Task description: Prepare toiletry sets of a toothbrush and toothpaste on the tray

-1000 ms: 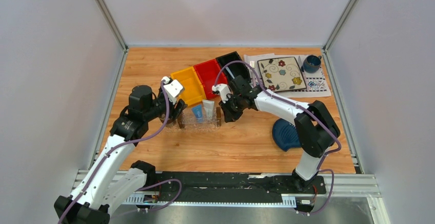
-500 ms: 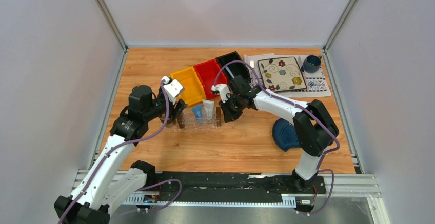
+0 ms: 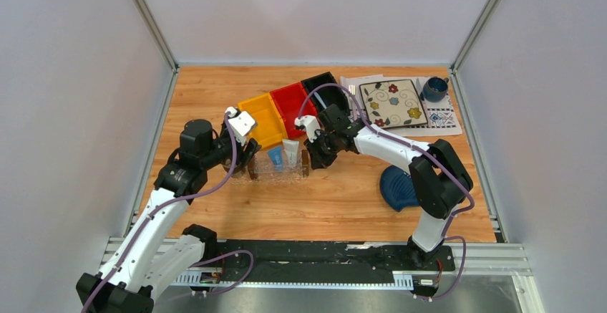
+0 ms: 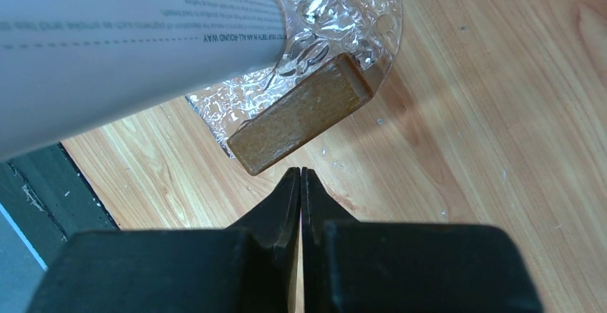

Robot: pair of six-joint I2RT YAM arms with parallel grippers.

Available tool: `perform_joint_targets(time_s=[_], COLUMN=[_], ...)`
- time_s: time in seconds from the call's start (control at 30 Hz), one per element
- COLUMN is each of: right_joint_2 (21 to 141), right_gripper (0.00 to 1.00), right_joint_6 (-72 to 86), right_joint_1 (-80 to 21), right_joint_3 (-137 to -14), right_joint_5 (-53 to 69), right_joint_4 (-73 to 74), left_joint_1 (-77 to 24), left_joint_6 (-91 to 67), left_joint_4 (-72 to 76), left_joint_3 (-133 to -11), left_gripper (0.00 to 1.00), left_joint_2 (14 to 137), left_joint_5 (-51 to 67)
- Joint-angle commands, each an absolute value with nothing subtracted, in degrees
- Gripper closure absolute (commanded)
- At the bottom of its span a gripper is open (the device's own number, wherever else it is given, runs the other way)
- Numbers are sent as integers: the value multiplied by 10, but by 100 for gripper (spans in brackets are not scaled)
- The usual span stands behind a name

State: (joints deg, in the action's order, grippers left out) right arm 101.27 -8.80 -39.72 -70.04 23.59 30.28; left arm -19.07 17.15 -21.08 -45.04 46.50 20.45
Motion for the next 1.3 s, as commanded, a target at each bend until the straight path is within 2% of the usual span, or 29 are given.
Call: perform_joint_targets(time_s=[0.0, 1.27], right_joint_2=[1014, 1018], right_gripper=[96, 96], right_joint_6=[-85, -67], right_joint_1=[-401, -408], right_joint_3=[-724, -725], right_joint_5=[243, 282], right_joint_4=[277, 280], left_joint_1=[-188, -187], left_joint_6=[182, 186], left_joint_4=[-193, -193], left_joint_3=[-448, -440], left_gripper=[34, 34], left_joint_2=[463, 459], left_joint_5=[208, 209])
